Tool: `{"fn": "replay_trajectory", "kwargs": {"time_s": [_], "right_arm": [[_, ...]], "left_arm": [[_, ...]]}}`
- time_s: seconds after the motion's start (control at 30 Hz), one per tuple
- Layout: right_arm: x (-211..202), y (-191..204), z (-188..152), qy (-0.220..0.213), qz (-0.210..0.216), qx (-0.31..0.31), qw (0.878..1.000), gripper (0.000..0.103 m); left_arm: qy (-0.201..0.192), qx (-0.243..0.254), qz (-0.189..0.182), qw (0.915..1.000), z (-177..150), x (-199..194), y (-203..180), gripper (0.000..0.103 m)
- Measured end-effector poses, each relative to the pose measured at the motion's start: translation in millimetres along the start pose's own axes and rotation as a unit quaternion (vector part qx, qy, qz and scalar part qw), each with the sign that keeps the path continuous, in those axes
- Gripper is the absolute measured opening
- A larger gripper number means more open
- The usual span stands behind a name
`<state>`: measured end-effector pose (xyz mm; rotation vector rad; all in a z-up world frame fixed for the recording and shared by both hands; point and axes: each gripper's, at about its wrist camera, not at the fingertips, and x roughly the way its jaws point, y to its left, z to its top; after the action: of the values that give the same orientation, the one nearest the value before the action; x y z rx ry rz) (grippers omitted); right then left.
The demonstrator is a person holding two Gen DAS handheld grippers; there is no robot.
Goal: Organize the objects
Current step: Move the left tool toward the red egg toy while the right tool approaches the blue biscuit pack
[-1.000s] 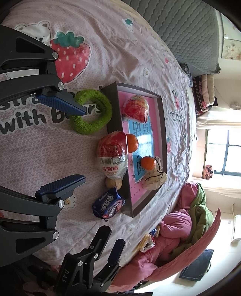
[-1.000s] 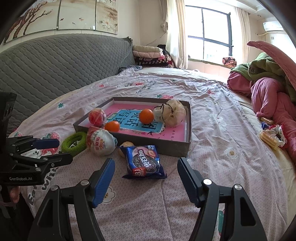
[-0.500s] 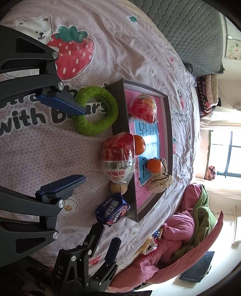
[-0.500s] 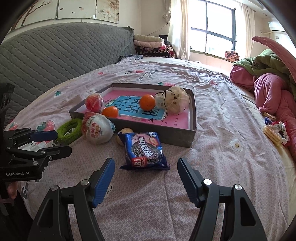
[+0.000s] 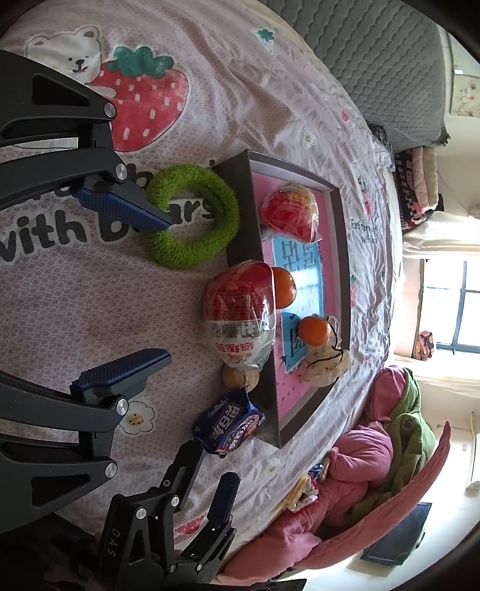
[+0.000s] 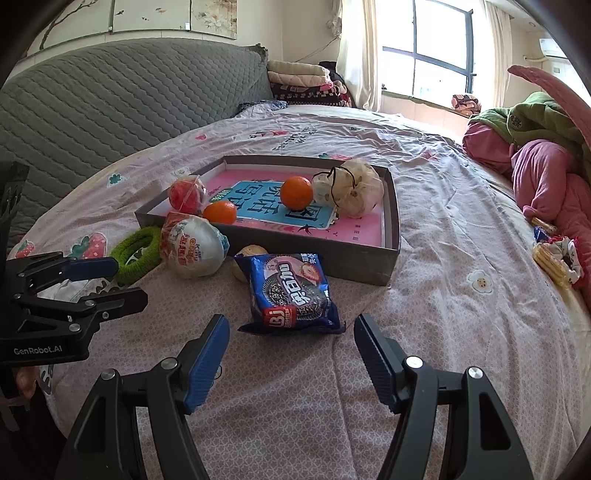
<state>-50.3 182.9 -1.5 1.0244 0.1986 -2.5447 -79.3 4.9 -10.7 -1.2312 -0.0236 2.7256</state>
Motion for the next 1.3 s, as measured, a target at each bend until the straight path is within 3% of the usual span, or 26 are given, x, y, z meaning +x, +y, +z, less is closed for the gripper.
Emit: {"fn": "replay_trajectory", "kwargs": {"time_s": [0.43, 0.87, 1.3], "right_arm": [[5, -3, 3, 0.003, 0.003, 0.006, 1.0, 0.07], [17, -4, 9, 0.012, 0.018, 0.004, 1.0, 0.07], [47, -11, 17, 0.049, 0.038, -0.001, 0.998, 0.069]], "left_arm": [[-0.004, 0.005, 0.006, 1.0, 21, 25, 7, 0.068], [0.008, 0.027, -0.025, 0.9993, 31, 45, -5, 0.073], [0.019, 0.056, -0.048, 0.9971, 44, 61, -20, 0.078]]}}
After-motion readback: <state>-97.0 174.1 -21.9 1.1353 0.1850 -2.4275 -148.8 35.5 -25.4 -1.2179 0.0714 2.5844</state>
